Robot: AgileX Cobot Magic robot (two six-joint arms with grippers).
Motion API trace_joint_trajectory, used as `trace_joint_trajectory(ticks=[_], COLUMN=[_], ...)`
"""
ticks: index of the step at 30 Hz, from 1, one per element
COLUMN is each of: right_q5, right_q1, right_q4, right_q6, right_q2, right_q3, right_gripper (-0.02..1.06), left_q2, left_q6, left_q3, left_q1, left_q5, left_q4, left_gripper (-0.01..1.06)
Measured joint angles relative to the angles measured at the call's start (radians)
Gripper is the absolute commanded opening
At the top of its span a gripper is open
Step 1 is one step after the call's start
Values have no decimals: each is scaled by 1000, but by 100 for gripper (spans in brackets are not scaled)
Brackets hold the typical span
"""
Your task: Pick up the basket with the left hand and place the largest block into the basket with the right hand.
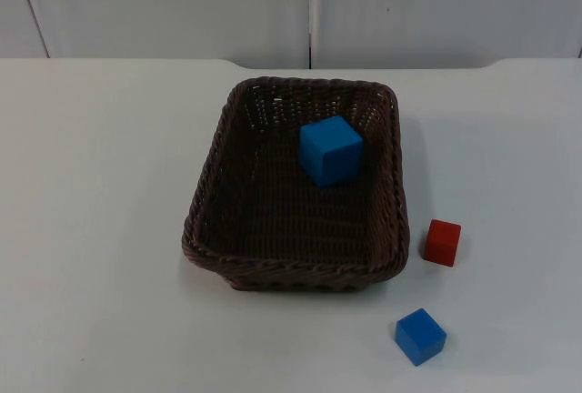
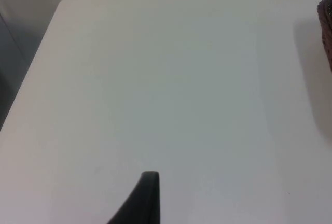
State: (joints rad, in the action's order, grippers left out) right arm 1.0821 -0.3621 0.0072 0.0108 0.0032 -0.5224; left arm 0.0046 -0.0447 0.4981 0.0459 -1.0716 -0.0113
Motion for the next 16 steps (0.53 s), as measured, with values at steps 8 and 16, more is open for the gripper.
trace_joint_trajectory(ticks=[8, 16], right_q5=[0, 0], right_q1=[128, 269], right_q4=[0, 0], right_q6=[0, 0], right_q2=[0, 0], right_q3=[0, 0], right_gripper=[105, 105], left_q2=[0, 0], left_q6=[0, 0], left_q3=[0, 0], left_q1=[0, 0], left_q5=[0, 0], left_q4=[0, 0], left_gripper=[105, 105])
